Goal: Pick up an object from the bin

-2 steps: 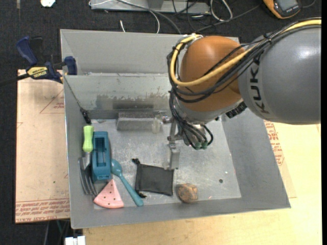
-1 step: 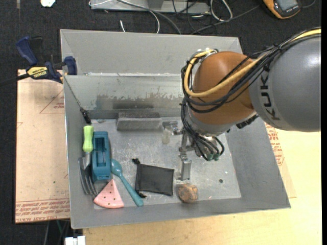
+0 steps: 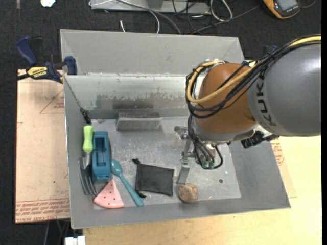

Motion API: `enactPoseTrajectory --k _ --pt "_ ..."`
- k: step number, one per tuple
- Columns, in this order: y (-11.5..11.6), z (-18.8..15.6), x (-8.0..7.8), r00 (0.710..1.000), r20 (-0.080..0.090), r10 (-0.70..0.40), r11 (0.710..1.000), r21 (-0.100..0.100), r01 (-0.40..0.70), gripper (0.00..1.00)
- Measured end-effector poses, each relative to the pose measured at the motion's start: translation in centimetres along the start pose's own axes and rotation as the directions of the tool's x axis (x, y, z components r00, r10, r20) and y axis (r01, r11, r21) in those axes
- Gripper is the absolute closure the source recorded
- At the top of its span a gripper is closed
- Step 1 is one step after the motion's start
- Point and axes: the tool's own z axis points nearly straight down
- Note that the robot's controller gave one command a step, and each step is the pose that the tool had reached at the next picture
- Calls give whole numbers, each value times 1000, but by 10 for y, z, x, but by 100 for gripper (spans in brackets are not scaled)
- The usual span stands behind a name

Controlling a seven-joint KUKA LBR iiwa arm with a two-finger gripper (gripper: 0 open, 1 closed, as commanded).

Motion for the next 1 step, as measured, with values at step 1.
enactPoseTrajectory --k 1 --pt "23 79 12 984 7 -178 984 -3 178 0"
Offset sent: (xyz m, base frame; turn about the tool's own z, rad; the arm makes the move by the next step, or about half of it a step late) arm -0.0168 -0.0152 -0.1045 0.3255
